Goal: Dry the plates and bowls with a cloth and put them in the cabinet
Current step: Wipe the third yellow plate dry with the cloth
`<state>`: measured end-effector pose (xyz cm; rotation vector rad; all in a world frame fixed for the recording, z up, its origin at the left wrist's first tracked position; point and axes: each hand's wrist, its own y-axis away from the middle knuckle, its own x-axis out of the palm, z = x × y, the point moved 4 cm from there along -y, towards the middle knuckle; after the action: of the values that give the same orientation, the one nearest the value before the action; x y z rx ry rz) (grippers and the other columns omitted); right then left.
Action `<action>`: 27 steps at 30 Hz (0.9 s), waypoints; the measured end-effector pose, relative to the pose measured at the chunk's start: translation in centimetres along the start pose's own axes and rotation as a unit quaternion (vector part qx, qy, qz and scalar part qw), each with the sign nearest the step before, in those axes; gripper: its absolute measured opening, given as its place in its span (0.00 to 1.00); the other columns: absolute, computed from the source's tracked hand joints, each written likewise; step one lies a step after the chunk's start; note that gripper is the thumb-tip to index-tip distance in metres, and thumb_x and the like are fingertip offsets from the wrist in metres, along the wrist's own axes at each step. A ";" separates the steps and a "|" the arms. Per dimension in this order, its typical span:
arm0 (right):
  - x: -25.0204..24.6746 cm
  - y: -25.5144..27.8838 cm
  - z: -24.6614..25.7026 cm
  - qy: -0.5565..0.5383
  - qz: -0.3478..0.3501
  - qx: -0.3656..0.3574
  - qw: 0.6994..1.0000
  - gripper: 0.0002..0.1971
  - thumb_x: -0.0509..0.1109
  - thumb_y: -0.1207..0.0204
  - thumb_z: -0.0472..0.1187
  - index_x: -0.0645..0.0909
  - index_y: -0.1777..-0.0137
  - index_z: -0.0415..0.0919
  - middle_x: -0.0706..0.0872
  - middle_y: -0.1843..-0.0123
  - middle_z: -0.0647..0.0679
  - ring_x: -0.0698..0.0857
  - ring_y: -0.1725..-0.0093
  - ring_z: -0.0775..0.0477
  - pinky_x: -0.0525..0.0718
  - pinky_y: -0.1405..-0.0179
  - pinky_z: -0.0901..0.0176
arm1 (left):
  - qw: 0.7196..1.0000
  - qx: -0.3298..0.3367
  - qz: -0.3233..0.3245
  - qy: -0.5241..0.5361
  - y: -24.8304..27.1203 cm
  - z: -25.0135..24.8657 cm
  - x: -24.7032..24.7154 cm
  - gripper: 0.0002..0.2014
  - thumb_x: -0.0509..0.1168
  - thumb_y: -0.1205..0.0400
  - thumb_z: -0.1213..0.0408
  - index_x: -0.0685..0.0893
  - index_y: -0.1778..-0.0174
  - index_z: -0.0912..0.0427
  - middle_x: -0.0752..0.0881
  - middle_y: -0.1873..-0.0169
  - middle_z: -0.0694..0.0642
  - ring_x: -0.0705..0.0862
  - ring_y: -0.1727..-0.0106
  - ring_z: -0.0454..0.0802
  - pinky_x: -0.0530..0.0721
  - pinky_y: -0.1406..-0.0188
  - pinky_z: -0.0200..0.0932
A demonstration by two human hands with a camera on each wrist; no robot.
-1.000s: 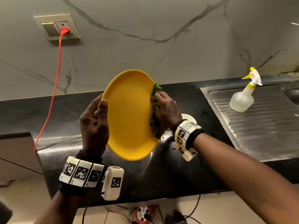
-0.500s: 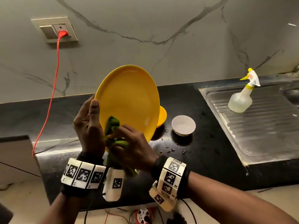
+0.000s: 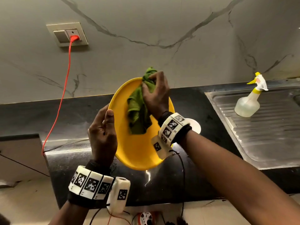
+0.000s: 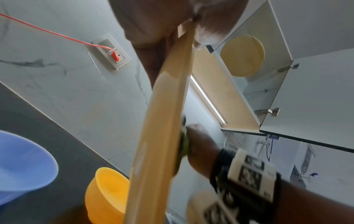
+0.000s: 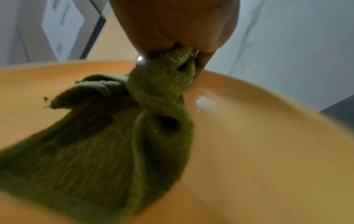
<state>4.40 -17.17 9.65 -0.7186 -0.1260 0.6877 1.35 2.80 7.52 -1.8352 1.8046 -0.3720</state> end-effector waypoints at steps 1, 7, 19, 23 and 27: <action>-0.6 -0.2 -1.5 0.024 0.008 0.019 0.999 0.10 0.74 0.29 0.29 0.76 0.52 0.30 0.80 0.53 0.38 0.79 0.55 0.43 0.78 0.54 0.56 | 1.000 0.002 -0.004 0.000 0.0 -0.2 -0.1 0.20 0.54 0.14 0.47 0.81 0.33 0.52 0.88 0.57 0.33 0.85 0.59 0.33 0.83 0.62 0.31; -3.1 5.3 -8.2 0.148 0.146 0.136 0.969 0.11 0.69 0.22 0.33 0.76 0.41 0.35 0.77 0.41 0.38 0.80 0.47 0.41 0.83 0.50 0.49 | 1.000 0.011 -0.010 0.012 -0.2 -0.3 -0.3 0.19 0.54 0.13 0.51 0.79 0.31 0.55 0.86 0.45 0.45 0.85 0.47 0.28 0.84 0.51 0.27; -6.9 11.2 -4.5 -0.016 0.387 0.168 0.907 0.15 0.74 0.22 0.40 0.81 0.35 0.49 0.87 0.42 0.49 0.86 0.43 0.54 0.84 0.44 0.62 | 0.997 -0.038 -0.067 -0.023 -2.1 2.0 -0.4 0.24 0.53 0.11 0.51 0.81 0.28 0.64 0.88 0.49 0.59 0.82 0.59 0.33 0.79 0.59 0.27; -7.8 10.7 -1.6 -0.025 0.366 0.014 0.930 0.28 0.84 0.32 0.45 0.80 0.32 0.44 0.84 0.41 0.48 0.82 0.44 0.61 0.78 0.43 0.77 | 0.996 -0.065 -0.059 -0.008 -2.8 1.7 -0.2 0.20 0.52 0.08 0.58 0.76 0.23 0.60 0.81 0.35 0.51 0.81 0.50 0.19 0.78 0.55 0.18; -7.9 12.8 -0.7 0.042 0.389 -0.112 0.913 0.39 0.86 0.37 0.45 0.75 0.26 0.49 0.73 0.30 0.45 0.80 0.41 0.53 0.79 0.43 0.71 | 0.995 -0.083 -0.059 0.017 -3.4 1.0 -0.1 0.20 0.51 0.08 0.64 0.71 0.19 0.58 0.75 0.26 0.47 0.74 0.50 0.10 0.72 0.55 0.12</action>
<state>-8.39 -15.46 1.85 -1.0283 0.1786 1.4183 4.73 2.93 8.54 -2.0664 1.8018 -0.3063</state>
